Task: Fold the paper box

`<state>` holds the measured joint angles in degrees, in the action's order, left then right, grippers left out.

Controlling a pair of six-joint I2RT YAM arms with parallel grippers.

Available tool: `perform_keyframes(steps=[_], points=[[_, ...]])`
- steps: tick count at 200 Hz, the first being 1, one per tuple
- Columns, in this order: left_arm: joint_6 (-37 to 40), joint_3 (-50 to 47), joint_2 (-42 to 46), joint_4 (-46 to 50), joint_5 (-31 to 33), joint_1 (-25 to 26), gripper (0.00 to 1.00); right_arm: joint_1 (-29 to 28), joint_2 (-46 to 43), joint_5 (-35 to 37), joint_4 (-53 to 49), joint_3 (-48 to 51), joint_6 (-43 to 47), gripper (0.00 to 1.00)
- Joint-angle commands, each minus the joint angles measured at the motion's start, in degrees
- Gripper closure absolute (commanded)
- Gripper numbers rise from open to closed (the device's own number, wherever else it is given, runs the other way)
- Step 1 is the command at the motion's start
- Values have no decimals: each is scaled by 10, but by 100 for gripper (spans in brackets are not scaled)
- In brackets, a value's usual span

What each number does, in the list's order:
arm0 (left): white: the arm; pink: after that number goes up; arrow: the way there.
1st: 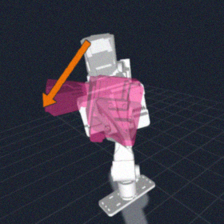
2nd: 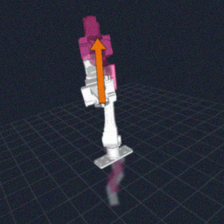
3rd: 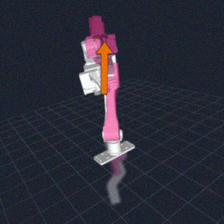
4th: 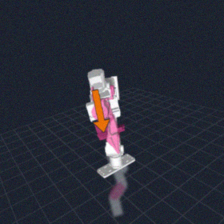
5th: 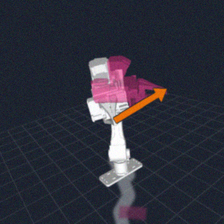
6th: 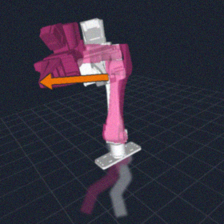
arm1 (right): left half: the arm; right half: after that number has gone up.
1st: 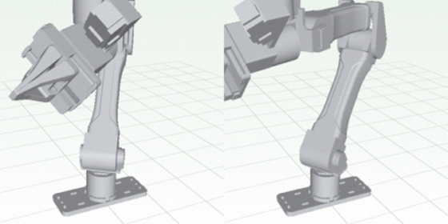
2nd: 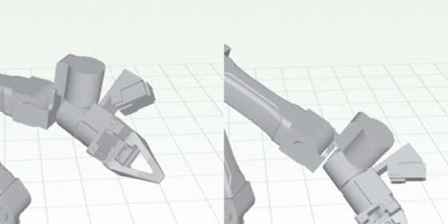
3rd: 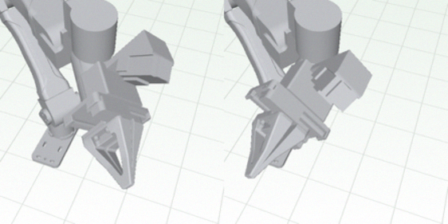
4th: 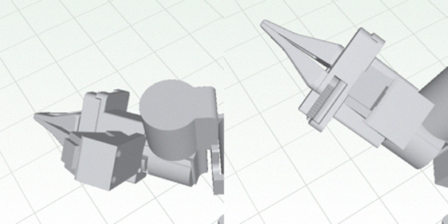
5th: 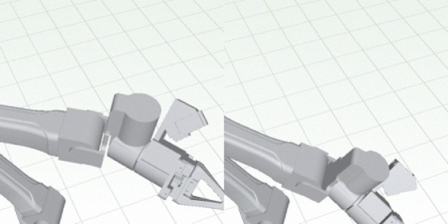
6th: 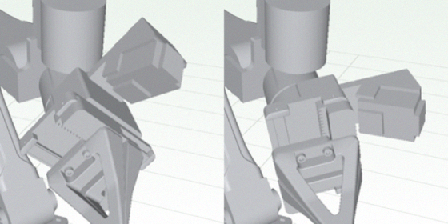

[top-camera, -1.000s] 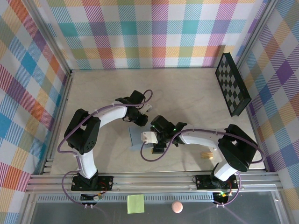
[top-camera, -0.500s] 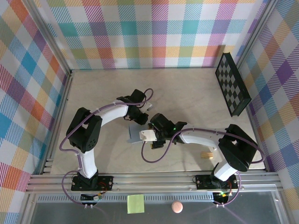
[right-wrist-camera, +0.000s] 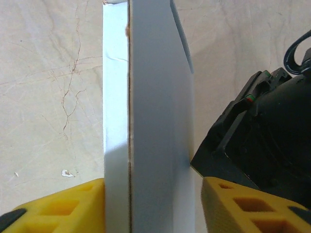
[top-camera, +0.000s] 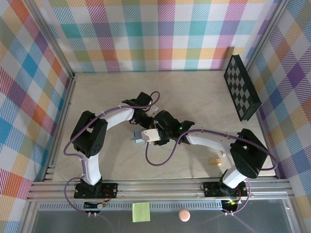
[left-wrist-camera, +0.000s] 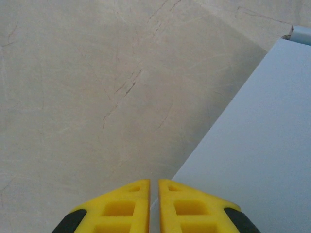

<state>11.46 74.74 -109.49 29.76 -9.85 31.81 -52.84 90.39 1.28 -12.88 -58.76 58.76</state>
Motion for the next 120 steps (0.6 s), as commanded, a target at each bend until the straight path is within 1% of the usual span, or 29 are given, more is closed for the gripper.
perform_keyframes(steps=[1, 33, 83, 120], points=[[12, -7, -26, 34, 4, 3, 88, 10, 7, -25, -20, -29, 9, 54], [20, -1, -9, 32, 4, 3, 88, 17, 14, -39, -37, -45, 9, 63], [7, -15, 51, 5, -4, -10, 87, 25, 19, -49, -50, -59, -7, 70], [-26, -52, 137, -35, 1, -32, 83, 41, 20, -86, -129, -109, -45, 73]])
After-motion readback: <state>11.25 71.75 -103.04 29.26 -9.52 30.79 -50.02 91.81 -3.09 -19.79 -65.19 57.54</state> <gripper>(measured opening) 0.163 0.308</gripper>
